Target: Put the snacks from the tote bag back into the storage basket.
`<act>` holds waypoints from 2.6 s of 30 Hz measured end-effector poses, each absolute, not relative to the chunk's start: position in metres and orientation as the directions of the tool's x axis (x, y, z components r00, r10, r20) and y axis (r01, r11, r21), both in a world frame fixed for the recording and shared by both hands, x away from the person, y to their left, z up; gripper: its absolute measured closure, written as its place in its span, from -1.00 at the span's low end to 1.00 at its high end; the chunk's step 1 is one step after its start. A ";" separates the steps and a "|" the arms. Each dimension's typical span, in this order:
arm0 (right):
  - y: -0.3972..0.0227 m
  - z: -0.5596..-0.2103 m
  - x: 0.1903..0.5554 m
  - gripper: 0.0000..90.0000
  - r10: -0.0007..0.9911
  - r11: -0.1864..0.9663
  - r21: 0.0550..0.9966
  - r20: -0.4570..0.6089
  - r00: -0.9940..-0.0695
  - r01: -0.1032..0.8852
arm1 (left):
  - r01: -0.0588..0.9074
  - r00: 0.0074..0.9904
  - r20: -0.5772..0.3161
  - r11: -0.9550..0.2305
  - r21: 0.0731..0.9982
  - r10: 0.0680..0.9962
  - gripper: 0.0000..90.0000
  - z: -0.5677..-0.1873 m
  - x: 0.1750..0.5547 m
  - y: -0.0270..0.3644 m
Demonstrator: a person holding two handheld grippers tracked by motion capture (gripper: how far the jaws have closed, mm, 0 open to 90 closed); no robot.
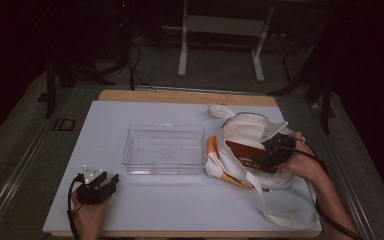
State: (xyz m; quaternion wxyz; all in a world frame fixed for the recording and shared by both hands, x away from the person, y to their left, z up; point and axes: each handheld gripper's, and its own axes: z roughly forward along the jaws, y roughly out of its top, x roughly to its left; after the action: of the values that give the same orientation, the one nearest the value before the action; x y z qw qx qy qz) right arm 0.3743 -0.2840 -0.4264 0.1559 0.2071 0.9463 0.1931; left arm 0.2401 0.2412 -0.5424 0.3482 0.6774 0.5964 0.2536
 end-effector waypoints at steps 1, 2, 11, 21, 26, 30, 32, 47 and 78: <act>-0.285 -0.427 0.375 -0.35 0.453 0.839 0.430 -0.211 -0.866 0.334 | 0.632 0.160 -0.071 -0.047 0.774 0.984 0.21 -0.542 0.240 0.241; -0.286 -0.427 0.376 -0.35 0.458 0.836 0.431 -0.208 -0.864 0.339 | 0.632 0.160 -0.071 -0.047 0.774 0.984 0.21 -0.542 0.240 0.241; -0.293 -0.431 0.379 -0.36 0.458 0.846 0.393 -0.191 -0.868 0.360 | 0.632 0.160 -0.071 -0.047 0.773 0.985 0.21 -0.542 0.240 0.241; -0.303 -0.439 0.386 -0.36 0.480 0.845 0.352 -0.168 -0.861 0.402 | 0.633 0.161 -0.068 -0.049 0.773 0.985 0.21 -0.542 0.240 0.241; -0.305 -0.443 0.390 -0.39 0.465 0.856 0.324 -0.137 -0.875 0.404 | 0.632 0.161 -0.069 -0.049 0.773 0.985 0.21 -0.542 0.240 0.241; -0.306 -0.446 0.392 -0.39 0.463 0.858 0.313 -0.125 -0.878 0.408 | 0.632 0.161 -0.070 -0.049 0.773 0.984 0.21 -0.542 0.240 0.241; -0.306 -0.447 0.393 -0.39 0.465 0.858 0.304 -0.116 -0.878 0.414 | 0.632 0.161 -0.069 -0.049 0.773 0.984 0.21 -0.542 0.240 0.241; -0.307 -0.460 0.400 -0.36 0.434 0.887 0.181 -0.009 -0.901 0.425 | 0.633 0.161 -0.068 -0.050 0.773 0.985 0.21 -0.542 0.240 0.241; -0.291 -0.483 0.416 -0.11 0.400 0.916 0.007 0.025 -0.916 0.400 | 0.633 0.161 -0.070 -0.048 0.772 0.985 0.20 -0.543 0.240 0.241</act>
State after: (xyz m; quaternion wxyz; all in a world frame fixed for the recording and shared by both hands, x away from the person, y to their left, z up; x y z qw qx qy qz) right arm 0.4161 -0.2914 -0.4827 -0.0116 0.2044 0.9788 0.0061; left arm 0.2404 0.2411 -0.5425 0.3467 0.6783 0.5963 0.2532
